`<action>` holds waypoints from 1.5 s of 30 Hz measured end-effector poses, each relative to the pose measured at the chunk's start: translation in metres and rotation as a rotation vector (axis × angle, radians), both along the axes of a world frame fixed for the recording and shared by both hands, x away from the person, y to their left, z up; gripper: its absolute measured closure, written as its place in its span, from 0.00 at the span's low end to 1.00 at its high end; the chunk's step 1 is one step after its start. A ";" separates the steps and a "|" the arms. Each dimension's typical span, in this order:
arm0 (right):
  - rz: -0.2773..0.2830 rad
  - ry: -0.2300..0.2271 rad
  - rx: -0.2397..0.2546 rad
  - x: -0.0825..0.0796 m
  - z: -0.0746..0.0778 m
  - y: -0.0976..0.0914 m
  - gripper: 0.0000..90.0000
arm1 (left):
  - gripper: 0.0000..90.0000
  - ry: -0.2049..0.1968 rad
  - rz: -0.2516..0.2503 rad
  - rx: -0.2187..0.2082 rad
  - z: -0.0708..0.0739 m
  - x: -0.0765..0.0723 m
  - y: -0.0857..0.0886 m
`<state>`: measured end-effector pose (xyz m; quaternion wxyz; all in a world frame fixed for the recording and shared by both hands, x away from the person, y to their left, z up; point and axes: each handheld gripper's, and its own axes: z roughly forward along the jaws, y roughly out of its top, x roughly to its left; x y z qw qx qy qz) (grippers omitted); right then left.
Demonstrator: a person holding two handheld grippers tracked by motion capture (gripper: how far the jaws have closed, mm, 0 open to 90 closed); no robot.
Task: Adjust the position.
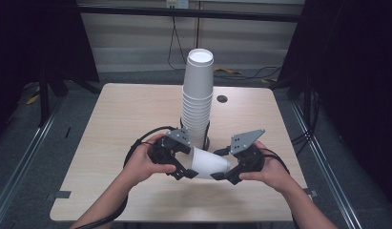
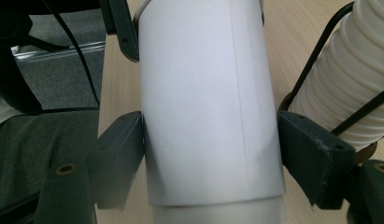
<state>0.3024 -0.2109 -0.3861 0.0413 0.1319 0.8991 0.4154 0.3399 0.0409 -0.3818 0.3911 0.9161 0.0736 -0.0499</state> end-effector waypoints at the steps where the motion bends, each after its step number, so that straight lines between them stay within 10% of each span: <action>1: 0.000 0.000 -0.001 0.000 0.000 0.000 0.27 | 0.16 0.001 0.001 0.000 0.000 0.000 0.000; 18: -0.026 0.041 0.033 0.003 -0.001 -0.003 0.23 | 0.16 -0.021 -0.006 0.049 0.000 -0.002 -0.002; 45: 0.007 0.107 -0.137 0.008 0.008 0.023 0.16 | 0.15 -0.073 -0.049 0.153 0.006 -0.010 -0.016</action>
